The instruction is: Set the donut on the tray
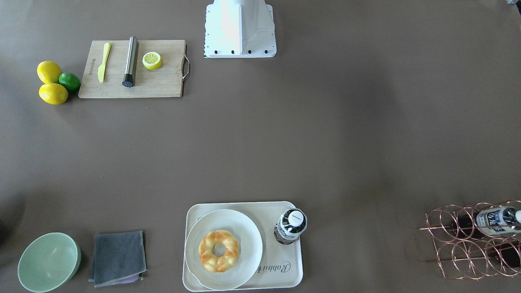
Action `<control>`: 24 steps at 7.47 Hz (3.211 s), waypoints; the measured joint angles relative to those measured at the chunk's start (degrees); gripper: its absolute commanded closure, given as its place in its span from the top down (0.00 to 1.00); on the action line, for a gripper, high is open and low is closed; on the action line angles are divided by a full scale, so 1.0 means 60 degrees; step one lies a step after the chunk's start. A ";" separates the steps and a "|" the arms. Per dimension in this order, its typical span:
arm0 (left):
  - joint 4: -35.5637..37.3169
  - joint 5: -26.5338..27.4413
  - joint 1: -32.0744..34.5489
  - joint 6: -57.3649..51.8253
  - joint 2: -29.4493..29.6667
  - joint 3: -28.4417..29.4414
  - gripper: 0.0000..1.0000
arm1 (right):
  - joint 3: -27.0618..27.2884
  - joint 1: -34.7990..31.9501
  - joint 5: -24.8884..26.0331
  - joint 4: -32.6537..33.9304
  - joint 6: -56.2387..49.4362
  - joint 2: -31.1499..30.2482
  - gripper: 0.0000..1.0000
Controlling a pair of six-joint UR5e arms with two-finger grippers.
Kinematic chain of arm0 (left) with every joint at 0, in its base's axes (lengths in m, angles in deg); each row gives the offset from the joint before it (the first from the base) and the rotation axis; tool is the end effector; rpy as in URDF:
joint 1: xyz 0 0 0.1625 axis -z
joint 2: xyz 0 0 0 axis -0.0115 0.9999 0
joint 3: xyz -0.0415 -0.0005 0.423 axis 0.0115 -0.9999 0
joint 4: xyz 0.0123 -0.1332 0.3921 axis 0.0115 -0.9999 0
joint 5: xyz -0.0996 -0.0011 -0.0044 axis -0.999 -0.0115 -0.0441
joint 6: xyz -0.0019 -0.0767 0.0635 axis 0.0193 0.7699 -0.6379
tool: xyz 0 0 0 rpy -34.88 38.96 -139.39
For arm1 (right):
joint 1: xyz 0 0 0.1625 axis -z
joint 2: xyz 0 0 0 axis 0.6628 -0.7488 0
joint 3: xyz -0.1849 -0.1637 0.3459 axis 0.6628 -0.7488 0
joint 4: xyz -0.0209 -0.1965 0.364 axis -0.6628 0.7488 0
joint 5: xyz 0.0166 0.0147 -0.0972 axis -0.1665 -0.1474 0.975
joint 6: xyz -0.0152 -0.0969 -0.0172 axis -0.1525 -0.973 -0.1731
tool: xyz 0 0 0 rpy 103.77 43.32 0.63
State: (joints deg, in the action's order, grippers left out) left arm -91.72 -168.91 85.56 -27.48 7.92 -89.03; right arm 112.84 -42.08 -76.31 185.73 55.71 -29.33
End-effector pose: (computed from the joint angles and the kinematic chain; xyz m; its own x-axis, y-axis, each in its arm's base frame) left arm -0.0245 -0.5167 0.5951 0.7682 -0.0565 -0.6377 0.0604 0.9981 -0.0157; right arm 0.0138 -0.5294 0.5592 0.7935 -0.0359 0.6075 0.0644 0.9976 -0.0252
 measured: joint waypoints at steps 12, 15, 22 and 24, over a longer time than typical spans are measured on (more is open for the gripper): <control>0.0128 -0.1508 0.0164 -0.0865 -0.0927 -0.0151 0.98 | -0.2149 -0.1202 -0.2825 -0.2218 -0.0582 -0.0770 1.00; 0.0968 -0.1609 0.0259 -0.0885 -0.0942 -0.0638 0.98 | -0.1623 -0.1367 -0.2614 -0.1416 -0.0672 -0.0892 1.00; 0.1201 -0.1548 0.0296 -0.0894 -0.1053 -0.0606 0.98 | -0.1529 -0.1375 -0.2139 -0.1451 -0.0729 -0.1101 1.00; 0.1200 -0.1538 0.0294 -0.0893 -0.1059 -0.0596 0.98 | -0.1528 -0.1375 -0.2033 -0.1458 -0.0729 -0.1105 1.00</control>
State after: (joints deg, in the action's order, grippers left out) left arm -84.52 -178.13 87.33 -32.84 1.57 -92.61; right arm 103.68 -50.33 -88.51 176.98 51.34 -35.96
